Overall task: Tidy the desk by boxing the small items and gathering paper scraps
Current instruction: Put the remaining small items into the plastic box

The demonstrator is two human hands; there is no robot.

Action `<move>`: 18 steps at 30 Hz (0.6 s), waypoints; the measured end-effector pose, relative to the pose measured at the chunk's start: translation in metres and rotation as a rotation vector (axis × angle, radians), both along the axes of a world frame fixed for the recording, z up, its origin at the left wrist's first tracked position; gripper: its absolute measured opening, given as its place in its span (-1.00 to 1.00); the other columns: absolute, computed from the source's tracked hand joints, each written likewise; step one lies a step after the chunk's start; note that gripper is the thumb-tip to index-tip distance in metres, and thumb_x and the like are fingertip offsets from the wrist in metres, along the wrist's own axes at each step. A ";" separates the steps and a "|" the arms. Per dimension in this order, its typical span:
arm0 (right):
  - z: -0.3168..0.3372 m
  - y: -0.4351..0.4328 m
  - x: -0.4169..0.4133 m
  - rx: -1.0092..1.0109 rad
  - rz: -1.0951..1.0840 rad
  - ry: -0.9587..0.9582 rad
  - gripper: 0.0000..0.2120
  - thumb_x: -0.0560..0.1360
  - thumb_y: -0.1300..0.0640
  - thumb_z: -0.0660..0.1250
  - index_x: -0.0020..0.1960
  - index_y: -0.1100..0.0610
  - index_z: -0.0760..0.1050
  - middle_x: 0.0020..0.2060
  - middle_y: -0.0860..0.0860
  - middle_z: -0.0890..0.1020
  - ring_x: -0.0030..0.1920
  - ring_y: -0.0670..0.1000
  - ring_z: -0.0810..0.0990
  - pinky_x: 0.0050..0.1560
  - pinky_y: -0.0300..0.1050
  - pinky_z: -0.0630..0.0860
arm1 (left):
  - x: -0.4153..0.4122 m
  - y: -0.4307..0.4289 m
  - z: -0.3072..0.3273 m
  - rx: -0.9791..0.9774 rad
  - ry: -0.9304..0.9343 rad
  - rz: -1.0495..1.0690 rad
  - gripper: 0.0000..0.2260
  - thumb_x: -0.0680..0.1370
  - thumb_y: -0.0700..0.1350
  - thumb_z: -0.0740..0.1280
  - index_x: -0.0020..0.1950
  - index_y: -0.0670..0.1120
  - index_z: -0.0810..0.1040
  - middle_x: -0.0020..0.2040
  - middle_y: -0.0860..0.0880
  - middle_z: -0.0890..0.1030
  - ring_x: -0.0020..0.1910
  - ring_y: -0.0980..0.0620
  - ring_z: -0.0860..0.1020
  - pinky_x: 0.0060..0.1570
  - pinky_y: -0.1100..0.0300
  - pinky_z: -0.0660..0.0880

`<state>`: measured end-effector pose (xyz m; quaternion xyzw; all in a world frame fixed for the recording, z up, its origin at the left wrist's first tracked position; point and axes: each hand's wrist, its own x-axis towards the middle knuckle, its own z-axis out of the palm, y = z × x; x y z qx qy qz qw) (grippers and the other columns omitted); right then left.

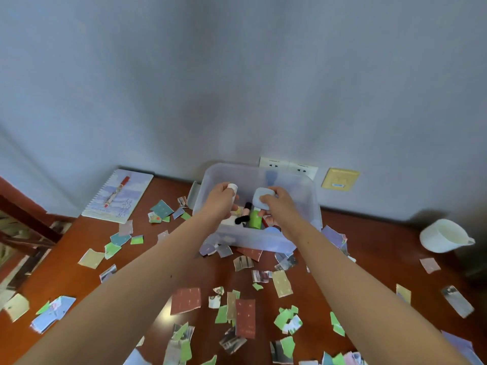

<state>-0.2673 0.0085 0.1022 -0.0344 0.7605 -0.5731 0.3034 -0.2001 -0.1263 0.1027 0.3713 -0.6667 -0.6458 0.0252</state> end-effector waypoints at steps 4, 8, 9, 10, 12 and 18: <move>-0.020 -0.027 -0.019 0.025 0.027 -0.025 -0.78 0.58 0.25 0.20 0.19 0.05 0.36 0.06 0.12 0.50 -0.32 0.02 0.54 -0.38 -0.17 0.45 | -0.021 -0.019 -0.020 0.047 -0.065 -0.016 -0.71 0.65 -0.07 0.06 0.33 -0.05 0.39 0.01 -0.05 0.51 -0.19 0.03 0.48 -0.30 0.20 0.40; -0.043 -0.045 -0.035 0.064 0.063 -0.073 -0.79 0.58 0.26 0.21 0.18 0.08 0.35 0.08 0.11 0.49 -0.36 0.03 0.54 -0.42 -0.21 0.46 | -0.042 -0.032 -0.041 0.157 -0.108 0.029 -0.75 0.65 -0.09 0.05 0.28 0.01 0.39 0.09 -0.08 0.48 -0.04 -0.04 0.45 -0.11 0.12 0.47; -0.049 -0.048 -0.038 0.076 0.061 -0.081 -0.79 0.58 0.24 0.23 0.19 0.08 0.35 0.07 0.10 0.49 -0.36 0.03 0.55 -0.39 -0.20 0.46 | -0.047 -0.034 -0.046 0.176 -0.112 0.044 -0.78 0.65 -0.10 0.06 0.26 0.03 0.38 0.06 -0.07 0.47 -0.02 -0.05 0.44 -0.05 0.09 0.48; -0.055 -0.051 -0.042 0.088 0.059 -0.083 -0.78 0.58 0.23 0.24 0.20 0.09 0.35 0.07 0.08 0.48 -0.35 0.02 0.56 -0.38 -0.19 0.46 | -0.051 -0.035 -0.052 0.187 -0.112 0.055 -0.78 0.65 -0.09 0.06 0.26 0.05 0.37 0.02 -0.05 0.46 -0.02 -0.06 0.43 -0.03 0.08 0.47; -0.067 -0.056 -0.049 0.125 0.062 -0.072 -0.74 0.57 0.22 0.26 0.25 0.12 0.37 0.07 0.06 0.48 -0.36 0.00 0.56 -0.39 -0.19 0.44 | -0.060 -0.039 -0.065 0.185 -0.110 0.069 -0.77 0.65 -0.10 0.07 0.28 0.04 0.36 -0.01 -0.04 0.44 -0.05 -0.04 0.42 -0.04 0.09 0.46; -0.098 -0.074 -0.063 0.189 0.097 -0.043 -0.65 0.52 0.29 0.30 0.29 0.17 0.38 0.13 0.16 0.53 -0.29 0.05 0.57 -0.55 -0.31 0.42 | -0.078 -0.046 -0.095 0.135 -0.164 0.060 -0.78 0.64 -0.11 0.08 0.23 -0.09 0.42 0.02 -0.10 0.49 -0.08 -0.03 0.45 -0.07 0.11 0.41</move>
